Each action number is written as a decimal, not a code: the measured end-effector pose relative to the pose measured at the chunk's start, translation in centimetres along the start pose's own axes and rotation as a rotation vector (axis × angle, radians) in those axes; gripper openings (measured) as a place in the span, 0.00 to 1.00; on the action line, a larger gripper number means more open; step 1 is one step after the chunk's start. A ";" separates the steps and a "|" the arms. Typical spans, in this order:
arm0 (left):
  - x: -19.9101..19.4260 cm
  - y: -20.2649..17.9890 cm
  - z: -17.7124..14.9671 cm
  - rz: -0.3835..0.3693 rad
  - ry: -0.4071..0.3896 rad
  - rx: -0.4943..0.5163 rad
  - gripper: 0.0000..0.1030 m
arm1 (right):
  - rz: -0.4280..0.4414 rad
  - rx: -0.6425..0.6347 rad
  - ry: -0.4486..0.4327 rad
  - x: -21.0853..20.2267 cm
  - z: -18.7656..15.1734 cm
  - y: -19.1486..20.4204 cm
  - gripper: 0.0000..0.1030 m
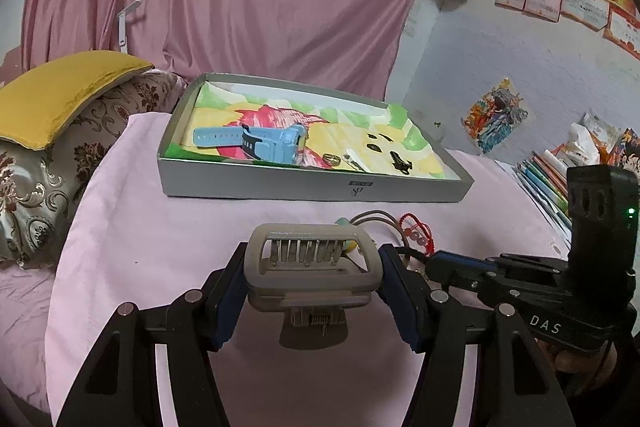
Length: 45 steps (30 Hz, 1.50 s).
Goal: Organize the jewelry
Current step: 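Lift the grey claw clip with the left tool while the right tool lifts the black hair tie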
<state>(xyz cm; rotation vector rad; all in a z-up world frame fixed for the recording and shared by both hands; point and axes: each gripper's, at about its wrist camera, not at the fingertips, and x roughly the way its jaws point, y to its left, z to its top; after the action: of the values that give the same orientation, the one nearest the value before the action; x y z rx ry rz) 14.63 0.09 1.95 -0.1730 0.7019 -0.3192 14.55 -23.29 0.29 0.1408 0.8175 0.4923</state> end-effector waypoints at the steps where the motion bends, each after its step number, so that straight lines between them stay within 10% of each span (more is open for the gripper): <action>1: 0.0 -0.1 -0.1 -0.001 0.002 0.000 0.58 | 0.004 0.011 0.007 0.1 -0.2 -0.2 0.05; 45: -0.6 -1.8 -1.3 -0.026 0.004 0.003 0.58 | 0.025 -0.002 0.081 -0.9 -3.0 -1.2 0.10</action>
<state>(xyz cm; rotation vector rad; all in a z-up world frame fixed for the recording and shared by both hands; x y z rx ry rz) 12.87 -1.48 1.83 -0.1786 0.7032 -0.3456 12.34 -24.99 -1.52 0.1305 0.8949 0.5250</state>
